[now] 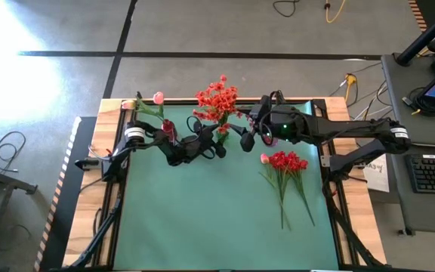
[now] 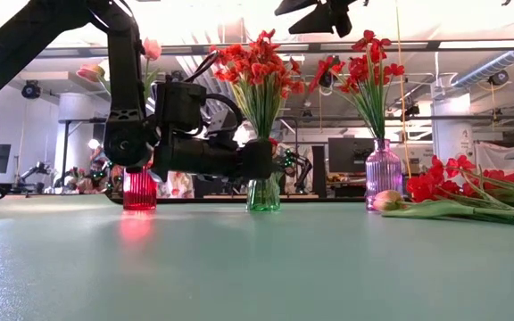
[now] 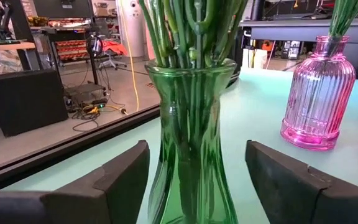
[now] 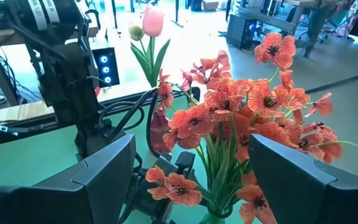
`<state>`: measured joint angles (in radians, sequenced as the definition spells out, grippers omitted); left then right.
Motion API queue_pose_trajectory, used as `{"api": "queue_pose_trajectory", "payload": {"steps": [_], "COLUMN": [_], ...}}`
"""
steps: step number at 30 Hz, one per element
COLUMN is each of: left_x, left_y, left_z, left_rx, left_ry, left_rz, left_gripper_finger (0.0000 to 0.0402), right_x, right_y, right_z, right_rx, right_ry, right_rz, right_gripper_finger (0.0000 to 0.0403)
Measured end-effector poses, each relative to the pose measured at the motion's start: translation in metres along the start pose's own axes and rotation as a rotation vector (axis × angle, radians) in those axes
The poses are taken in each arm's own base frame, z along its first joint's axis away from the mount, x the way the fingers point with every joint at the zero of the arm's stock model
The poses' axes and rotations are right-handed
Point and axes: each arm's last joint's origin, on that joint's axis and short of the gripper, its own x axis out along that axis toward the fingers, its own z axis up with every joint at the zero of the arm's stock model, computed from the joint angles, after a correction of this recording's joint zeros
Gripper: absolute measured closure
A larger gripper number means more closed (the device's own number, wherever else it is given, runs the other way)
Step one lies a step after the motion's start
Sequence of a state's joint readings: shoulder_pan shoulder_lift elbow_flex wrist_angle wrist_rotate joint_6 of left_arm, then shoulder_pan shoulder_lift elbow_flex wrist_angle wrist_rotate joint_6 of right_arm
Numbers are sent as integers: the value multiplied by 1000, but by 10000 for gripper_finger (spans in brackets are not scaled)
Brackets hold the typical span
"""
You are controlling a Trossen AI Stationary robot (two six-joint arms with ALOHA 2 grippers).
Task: Sort flowers into vase by color
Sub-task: Put the middle right red flower in the violet flower vase
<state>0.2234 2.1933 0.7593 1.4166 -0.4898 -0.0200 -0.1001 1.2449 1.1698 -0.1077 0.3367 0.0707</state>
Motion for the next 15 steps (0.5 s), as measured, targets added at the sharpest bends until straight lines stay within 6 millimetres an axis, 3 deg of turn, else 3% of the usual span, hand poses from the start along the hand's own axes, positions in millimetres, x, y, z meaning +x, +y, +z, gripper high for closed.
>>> {"api": "queue_pose_trajectory", "payload": {"steps": [8,15], "left_x": [-7,-23], "left_y": [1,2], "left_z": [-1,2], "left_rx": [7,-5], "left_ry": [12,27], "left_rz": [60,46], "left_gripper_finger": [116,109], "right_x": [0,-3], "right_y": [0,-1], "right_z": [0,0], "right_rx": [-15,-21], "right_ry": [-1,7], "right_rz": [-3,-4], "right_gripper_finger": [101,101]}}
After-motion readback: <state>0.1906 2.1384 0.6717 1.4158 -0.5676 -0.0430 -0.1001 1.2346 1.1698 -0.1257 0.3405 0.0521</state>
